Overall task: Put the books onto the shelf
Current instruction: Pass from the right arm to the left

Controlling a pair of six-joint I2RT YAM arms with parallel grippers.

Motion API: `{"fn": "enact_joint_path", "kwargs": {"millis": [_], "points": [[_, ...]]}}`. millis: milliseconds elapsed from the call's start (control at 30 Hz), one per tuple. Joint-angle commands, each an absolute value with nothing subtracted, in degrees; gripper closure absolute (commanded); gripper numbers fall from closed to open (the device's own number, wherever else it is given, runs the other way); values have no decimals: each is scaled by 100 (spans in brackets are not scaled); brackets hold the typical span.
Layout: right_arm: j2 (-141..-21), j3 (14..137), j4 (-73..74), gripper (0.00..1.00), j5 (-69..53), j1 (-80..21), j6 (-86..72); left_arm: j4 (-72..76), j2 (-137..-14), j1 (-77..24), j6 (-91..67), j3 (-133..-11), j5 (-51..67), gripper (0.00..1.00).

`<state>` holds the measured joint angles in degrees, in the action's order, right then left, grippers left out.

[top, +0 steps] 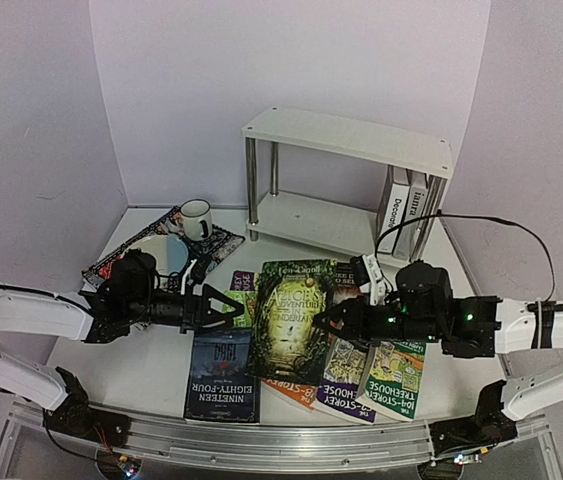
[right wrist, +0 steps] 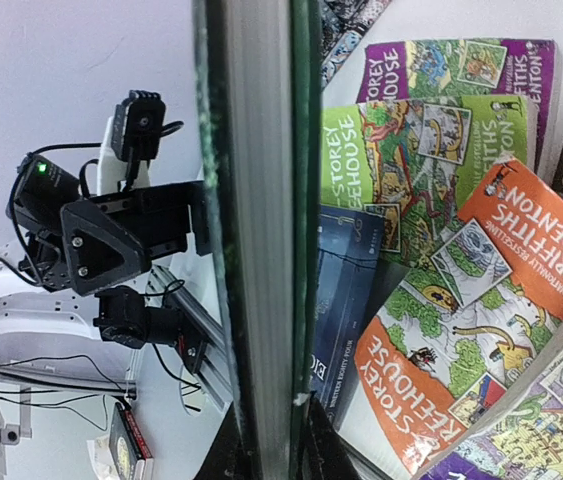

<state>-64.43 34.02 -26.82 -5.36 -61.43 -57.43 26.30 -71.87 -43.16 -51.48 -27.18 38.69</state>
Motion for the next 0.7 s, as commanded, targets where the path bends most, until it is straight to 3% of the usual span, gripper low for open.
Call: {"fn": "enact_joint_path", "kwargs": {"millis": [0,667], "points": [[-6232,3893,-2965,100,-828,-6155,-5328,3526,-7291,-4298,-5298,-2984,4443,1],[-5992,3968,-3324,100,-996,-6152,-4995,4373,-7255,-4290,-5792,-2782,4588,3]]}}
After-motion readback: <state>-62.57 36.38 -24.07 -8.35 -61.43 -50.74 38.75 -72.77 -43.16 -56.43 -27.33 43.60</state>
